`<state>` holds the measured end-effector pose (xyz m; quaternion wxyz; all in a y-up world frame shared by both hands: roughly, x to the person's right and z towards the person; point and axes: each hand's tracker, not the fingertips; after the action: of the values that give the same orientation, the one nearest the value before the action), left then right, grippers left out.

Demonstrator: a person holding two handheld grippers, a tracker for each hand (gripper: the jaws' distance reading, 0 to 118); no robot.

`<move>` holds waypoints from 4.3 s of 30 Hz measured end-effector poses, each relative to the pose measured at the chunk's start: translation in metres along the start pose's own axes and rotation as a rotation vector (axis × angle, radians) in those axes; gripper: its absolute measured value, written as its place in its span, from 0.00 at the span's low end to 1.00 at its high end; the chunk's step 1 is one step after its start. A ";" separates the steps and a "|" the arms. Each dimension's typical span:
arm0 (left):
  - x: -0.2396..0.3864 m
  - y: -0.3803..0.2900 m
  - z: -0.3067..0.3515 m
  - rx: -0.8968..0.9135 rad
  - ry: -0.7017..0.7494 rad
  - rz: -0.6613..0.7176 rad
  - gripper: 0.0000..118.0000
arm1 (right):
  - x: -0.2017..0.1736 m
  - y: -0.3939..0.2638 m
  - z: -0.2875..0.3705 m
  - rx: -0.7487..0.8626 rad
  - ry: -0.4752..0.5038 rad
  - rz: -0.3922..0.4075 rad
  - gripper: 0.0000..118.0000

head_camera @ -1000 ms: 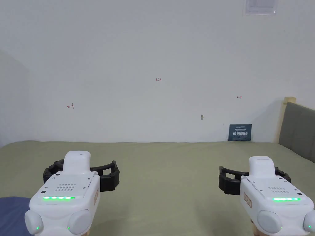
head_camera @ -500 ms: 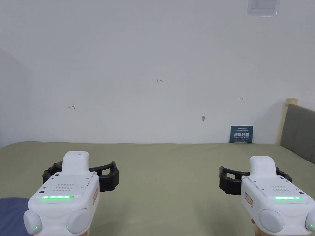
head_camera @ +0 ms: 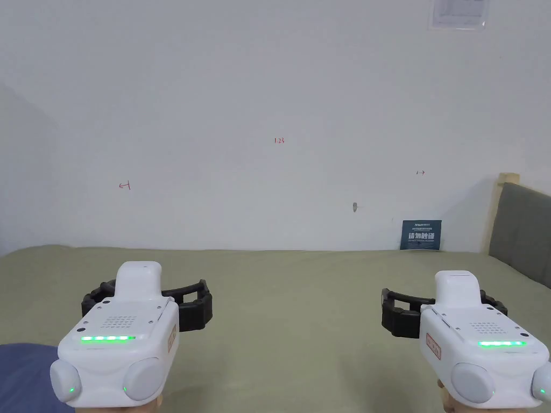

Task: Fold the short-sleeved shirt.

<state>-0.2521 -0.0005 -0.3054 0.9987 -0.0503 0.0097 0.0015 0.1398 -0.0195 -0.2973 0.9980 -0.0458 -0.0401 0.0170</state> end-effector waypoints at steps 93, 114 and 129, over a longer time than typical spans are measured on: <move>0.005 -0.007 0.006 -0.004 -0.042 -0.043 0.84 | -0.008 -0.004 0.006 -0.033 -0.064 0.066 0.00; -0.071 0.001 0.037 0.046 0.190 0.001 0.00 | -0.101 0.024 -0.006 -0.010 0.157 0.021 0.00; -0.251 -0.005 0.133 -0.008 0.543 0.064 0.00 | -0.321 0.017 -0.017 -0.053 0.557 0.009 0.00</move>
<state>-0.5001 0.0071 -0.1679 0.9588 -0.0525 0.2786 0.0193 -0.1789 -0.0166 -0.3410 0.9689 -0.0749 0.2357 0.0069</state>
